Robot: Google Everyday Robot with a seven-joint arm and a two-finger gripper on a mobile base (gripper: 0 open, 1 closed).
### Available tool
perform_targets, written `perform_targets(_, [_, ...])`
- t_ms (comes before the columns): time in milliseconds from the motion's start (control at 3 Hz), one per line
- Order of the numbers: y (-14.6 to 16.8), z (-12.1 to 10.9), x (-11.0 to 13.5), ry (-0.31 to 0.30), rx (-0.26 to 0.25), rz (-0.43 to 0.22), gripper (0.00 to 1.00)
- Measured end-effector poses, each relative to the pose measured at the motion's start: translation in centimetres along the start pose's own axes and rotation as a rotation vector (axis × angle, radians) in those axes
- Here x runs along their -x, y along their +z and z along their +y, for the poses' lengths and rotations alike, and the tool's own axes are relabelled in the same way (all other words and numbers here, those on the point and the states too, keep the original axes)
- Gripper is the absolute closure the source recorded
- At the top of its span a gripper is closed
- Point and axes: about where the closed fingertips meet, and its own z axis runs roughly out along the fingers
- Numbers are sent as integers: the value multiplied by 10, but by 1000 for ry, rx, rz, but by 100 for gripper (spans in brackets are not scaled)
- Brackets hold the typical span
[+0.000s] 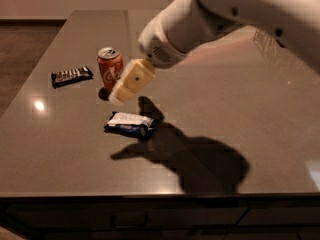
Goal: Pick coke can
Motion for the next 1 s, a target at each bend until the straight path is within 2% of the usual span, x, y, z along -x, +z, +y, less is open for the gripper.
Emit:
perform_targets(333, [34,-28,8,38,-82,4,0])
perform_targets(667, [64,-49,12,70,-107,13,0])
perform_targets(1000, [87,-58,18,81,-104,16,0])
